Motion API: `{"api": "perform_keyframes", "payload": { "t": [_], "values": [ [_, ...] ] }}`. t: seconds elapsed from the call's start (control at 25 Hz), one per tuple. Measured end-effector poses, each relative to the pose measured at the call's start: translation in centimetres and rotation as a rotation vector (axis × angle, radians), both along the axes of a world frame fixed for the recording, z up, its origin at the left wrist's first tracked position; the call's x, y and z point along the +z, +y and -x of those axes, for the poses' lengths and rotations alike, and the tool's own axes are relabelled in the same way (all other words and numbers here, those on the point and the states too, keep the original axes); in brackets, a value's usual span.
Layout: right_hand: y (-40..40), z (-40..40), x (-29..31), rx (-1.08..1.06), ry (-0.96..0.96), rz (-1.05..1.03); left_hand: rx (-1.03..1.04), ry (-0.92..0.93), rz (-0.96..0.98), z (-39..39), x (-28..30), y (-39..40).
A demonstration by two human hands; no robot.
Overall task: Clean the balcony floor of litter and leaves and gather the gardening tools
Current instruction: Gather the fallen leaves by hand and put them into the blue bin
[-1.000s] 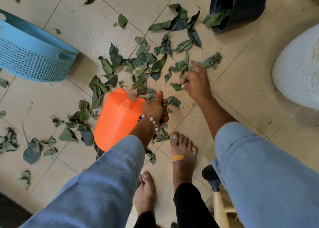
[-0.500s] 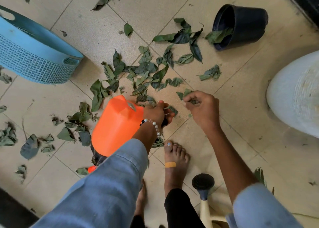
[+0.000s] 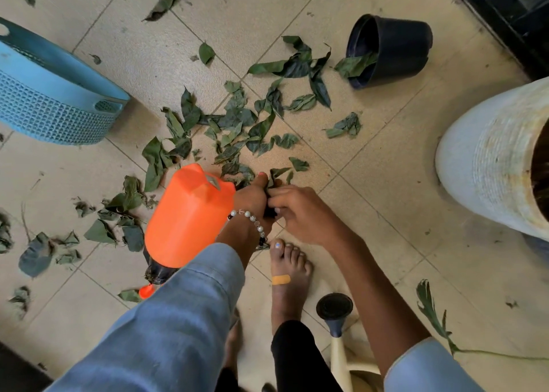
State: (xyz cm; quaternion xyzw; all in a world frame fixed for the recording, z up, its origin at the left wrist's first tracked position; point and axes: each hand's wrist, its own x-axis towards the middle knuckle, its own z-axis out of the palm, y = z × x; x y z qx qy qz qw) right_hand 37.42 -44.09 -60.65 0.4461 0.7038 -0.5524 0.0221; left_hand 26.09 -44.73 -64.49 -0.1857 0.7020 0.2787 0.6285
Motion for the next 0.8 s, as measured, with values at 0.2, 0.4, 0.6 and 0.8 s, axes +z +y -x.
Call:
{"api": "perform_keyframes", "payload": {
  "t": [0.2,0.4,0.6,0.8],
  "values": [
    [3.2,-1.9,-3.5,-0.893,-0.046,0.030,0.128,0.066,-0.010,1.3,-0.5,0.9],
    [2.6,-0.1,-10.2,-0.204,-0.539,-0.304,-0.037,0.191,-0.074,1.6,-1.8,1.3],
    [1.4,-0.6,-11.1,-0.107,-0.506,-0.412,-0.091,0.217,-0.115,2.0,-2.6,0.8],
    [1.6,0.5,-6.2,-1.054,0.071,0.091,-0.150,0.136,-0.027,1.4,-1.1,1.6]
  ]
}}
